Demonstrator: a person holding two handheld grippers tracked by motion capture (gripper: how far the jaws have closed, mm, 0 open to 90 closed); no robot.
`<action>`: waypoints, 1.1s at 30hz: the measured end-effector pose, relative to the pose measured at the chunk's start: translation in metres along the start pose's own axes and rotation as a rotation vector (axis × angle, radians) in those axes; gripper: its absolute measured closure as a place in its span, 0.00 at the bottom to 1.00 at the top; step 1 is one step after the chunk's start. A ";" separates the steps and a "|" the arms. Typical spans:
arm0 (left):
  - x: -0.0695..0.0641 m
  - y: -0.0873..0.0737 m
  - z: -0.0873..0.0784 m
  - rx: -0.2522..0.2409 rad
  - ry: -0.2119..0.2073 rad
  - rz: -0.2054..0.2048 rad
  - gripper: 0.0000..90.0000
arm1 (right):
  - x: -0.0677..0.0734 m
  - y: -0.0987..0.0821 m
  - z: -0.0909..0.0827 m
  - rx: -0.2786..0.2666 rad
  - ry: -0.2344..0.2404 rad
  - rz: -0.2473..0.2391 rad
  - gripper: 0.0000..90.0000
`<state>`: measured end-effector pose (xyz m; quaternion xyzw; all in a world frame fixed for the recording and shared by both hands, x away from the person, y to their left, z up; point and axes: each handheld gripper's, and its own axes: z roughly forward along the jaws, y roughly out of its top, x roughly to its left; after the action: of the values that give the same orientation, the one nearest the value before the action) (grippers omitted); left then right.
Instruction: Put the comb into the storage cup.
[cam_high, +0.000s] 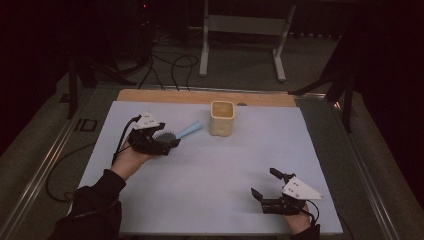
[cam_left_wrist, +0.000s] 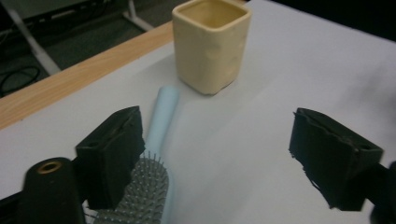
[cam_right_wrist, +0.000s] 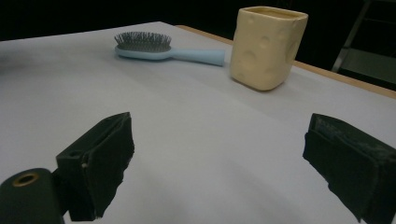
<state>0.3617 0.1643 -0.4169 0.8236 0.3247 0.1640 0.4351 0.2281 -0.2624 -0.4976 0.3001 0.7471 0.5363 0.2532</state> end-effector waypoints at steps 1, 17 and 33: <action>0.000 0.000 0.000 0.000 0.000 0.000 0.22 | 0.000 0.000 0.000 0.000 0.000 0.000 0.09; 0.007 0.012 0.044 0.099 0.046 -0.037 0.61 | -0.001 0.000 -0.001 -0.006 0.005 0.002 0.09; 0.020 0.022 0.085 0.183 0.095 -0.087 0.93 | 0.000 0.000 -0.001 -0.006 0.012 0.006 0.09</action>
<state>0.4321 0.1168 -0.4469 0.8363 0.3940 0.1533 0.3490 0.2277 -0.2632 -0.4972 0.2983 0.7460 0.5413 0.2479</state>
